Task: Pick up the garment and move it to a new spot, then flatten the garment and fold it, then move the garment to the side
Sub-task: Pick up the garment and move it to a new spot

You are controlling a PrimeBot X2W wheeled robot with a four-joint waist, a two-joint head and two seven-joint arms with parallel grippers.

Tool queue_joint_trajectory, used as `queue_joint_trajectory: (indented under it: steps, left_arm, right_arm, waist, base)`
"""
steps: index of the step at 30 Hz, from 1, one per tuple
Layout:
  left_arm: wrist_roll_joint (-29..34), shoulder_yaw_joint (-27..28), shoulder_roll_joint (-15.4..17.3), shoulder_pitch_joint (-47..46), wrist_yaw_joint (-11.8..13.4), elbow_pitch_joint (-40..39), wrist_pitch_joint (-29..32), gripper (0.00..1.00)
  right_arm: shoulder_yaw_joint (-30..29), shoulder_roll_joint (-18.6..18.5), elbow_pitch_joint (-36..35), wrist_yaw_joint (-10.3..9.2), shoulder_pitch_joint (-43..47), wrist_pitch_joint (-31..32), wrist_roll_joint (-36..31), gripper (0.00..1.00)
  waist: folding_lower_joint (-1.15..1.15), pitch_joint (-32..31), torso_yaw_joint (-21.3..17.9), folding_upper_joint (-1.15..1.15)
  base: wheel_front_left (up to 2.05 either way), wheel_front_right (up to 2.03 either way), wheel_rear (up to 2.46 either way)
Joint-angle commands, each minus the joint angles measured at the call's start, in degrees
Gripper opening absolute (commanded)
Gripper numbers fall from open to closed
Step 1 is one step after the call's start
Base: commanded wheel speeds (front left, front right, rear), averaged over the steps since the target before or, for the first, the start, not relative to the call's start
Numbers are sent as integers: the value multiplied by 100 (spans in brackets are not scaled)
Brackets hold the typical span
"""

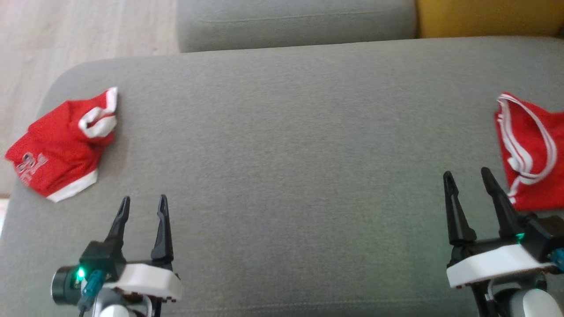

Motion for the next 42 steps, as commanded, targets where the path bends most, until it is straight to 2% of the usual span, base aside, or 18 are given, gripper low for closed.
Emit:
queue_joint_trajectory:
  steps: [1,14,21,33,42]
  left_arm:
    - [-53,163,37,-336,40,-209,-25,100]
    - [44,168,-30,-699,3,-327,-36,100]
    - [150,317,-29,-766,-13,-515,-36,100]
    - [261,444,-113,-802,-53,-715,-37,100]
    - [178,542,-222,-1503,-141,-537,-37,100]
  right_arm:
    - [122,-51,-292,-4,-152,24,-30,100]
    - [251,-165,-599,-4,-286,243,-57,100]
    - [314,-213,-680,-4,-383,337,-41,100]
    - [326,-243,-786,-4,-490,414,-74,100]
    - [337,-428,-1108,-4,-808,663,-91,100]
  waist:
    - [0,26,237,0]
    - [0,138,1452,0]
    - [0,246,1890,0]
    - [0,505,2059,0]
    - [0,1400,1872,0]
  base:
    - [0,0,0]
    - [0,0,0]
    - [0,0,0]
    - [0,0,0]
    - [0,0,0]
